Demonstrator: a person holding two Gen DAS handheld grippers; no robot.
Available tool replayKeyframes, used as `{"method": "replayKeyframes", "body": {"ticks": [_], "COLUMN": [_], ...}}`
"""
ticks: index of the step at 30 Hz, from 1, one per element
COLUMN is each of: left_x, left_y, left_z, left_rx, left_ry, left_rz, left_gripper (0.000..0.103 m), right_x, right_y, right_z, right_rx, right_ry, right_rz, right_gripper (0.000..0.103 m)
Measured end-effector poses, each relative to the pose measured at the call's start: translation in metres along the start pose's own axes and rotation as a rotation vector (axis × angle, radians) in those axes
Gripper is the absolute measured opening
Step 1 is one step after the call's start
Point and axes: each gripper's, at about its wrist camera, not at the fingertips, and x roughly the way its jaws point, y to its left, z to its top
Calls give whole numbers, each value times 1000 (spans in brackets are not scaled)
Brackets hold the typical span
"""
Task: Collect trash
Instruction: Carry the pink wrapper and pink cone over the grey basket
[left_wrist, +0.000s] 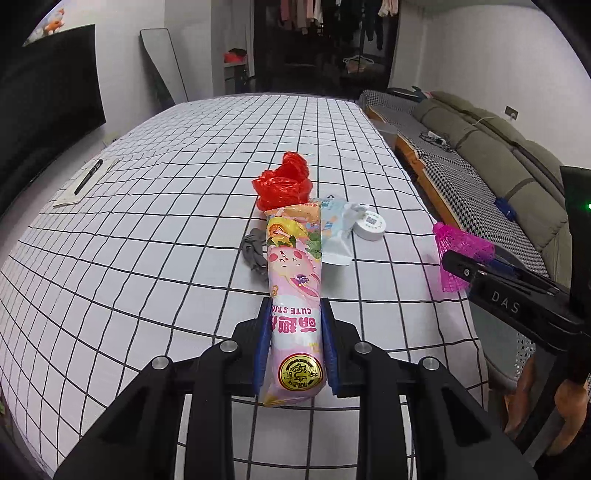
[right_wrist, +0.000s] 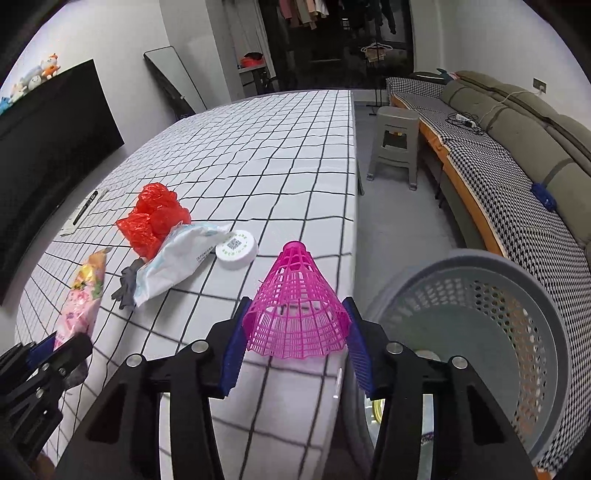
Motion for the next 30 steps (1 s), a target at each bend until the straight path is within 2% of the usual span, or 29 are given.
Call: {"method": "replayKeyframes", "body": {"ticks": [6,14,23,30], "left_x": [-3,-5,3,15], "left_y": [-27,-75,-138,-178], "left_z": [-2,-6,-6,-4], "left_rx": [47,140,263,333], "left_ry": [3,14,50,81], "left_rz": [-45,-106,-169,-202], "left_gripper": [25,25,25,25], "right_x": [-35,-73,-96,-99], "right_y": [-21,-75,-134,-165], "right_z": [-22,-53,-82,-88], "right_rx": [51,155,261,308], "right_ry": [-20,-52,-58,-55], "right_rz": [-12,-69,-151,-186], "right_gripper": [47,48,48,48]}}
